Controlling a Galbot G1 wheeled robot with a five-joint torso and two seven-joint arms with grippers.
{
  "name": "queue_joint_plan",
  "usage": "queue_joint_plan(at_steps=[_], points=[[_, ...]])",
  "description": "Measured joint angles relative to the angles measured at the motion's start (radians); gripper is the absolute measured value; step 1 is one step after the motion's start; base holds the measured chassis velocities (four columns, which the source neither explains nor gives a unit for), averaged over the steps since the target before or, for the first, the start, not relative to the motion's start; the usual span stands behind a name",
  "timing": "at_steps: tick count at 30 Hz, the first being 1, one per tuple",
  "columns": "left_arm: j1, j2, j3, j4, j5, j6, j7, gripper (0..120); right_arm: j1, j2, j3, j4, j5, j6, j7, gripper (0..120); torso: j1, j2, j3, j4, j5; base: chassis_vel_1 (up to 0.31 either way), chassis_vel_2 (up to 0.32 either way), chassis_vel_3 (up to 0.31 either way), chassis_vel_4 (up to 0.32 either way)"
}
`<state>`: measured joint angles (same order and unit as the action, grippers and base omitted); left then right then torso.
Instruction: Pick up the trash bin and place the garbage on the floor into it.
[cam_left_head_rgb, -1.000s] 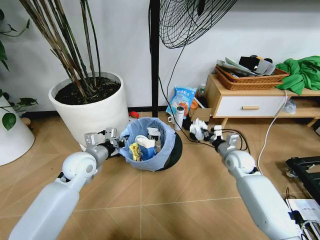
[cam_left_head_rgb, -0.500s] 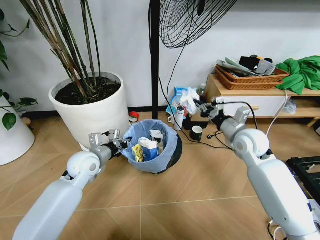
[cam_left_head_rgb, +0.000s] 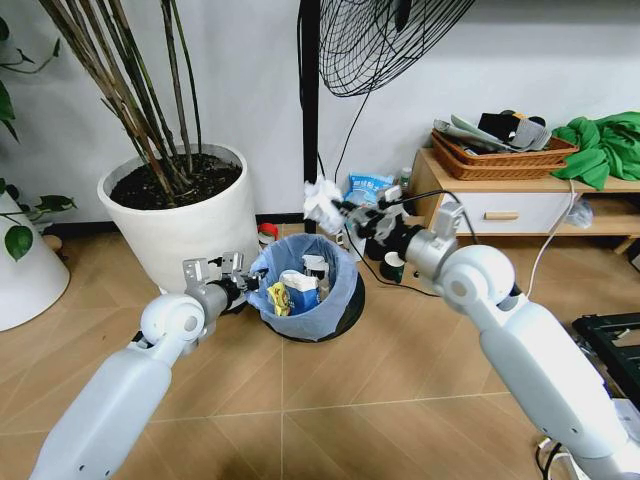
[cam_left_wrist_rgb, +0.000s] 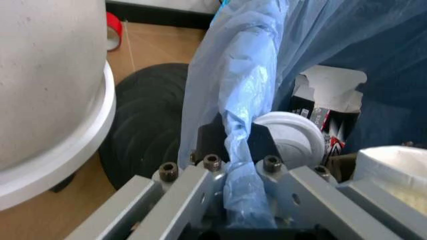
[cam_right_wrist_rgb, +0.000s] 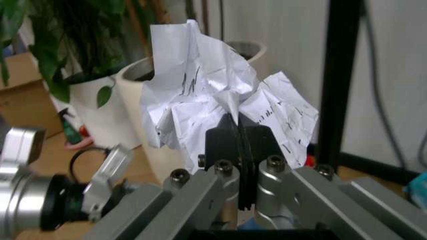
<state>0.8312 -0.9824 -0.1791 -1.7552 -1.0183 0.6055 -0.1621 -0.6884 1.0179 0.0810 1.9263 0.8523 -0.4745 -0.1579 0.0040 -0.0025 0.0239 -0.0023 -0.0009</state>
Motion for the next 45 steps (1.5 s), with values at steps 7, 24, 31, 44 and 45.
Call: queue_joint_plan(at_steps=[7,24,31,44,45], points=[[-0.018,0.001,0.000,0.009,-0.004,0.000,-0.001,0,-0.003,-0.002,-0.077,0.005,-0.010,-0.002,-0.003,0,0.000,0.000,0.000,0.0000,0.0000,0.000,0.000,0.000,0.000],[-0.013,0.003,0.001,-0.011,-0.009,0.001,-0.008,0,-0.008,0.016,-0.117,-0.067,-0.100,0.013,-0.012,22,0.000,0.000,0.000,0.0000,0.0001,0.000,0.000,0.000,0.000],[-0.011,0.003,0.002,-0.013,-0.011,0.001,-0.013,0,-0.008,0.016,-0.099,-0.058,-0.102,0.019,-0.009,48,0.000,0.000,0.000,0.0001,0.0001,0.000,0.000,0.000,0.000],[-0.012,-0.002,0.004,-0.008,-0.010,0.001,-0.023,0,-0.013,0.003,-0.013,-0.036,-0.081,0.026,0.009,97,0.000,0.000,0.000,0.0000,0.0001,0.000,0.000,0.000,0.000],[-0.012,-0.002,0.004,-0.008,-0.010,0.001,-0.023,0,-0.013,0.003,-0.013,-0.036,-0.081,0.026,0.009,97,0.000,0.000,0.000,0.0000,0.0001,0.000,0.000,0.000,0.000]])
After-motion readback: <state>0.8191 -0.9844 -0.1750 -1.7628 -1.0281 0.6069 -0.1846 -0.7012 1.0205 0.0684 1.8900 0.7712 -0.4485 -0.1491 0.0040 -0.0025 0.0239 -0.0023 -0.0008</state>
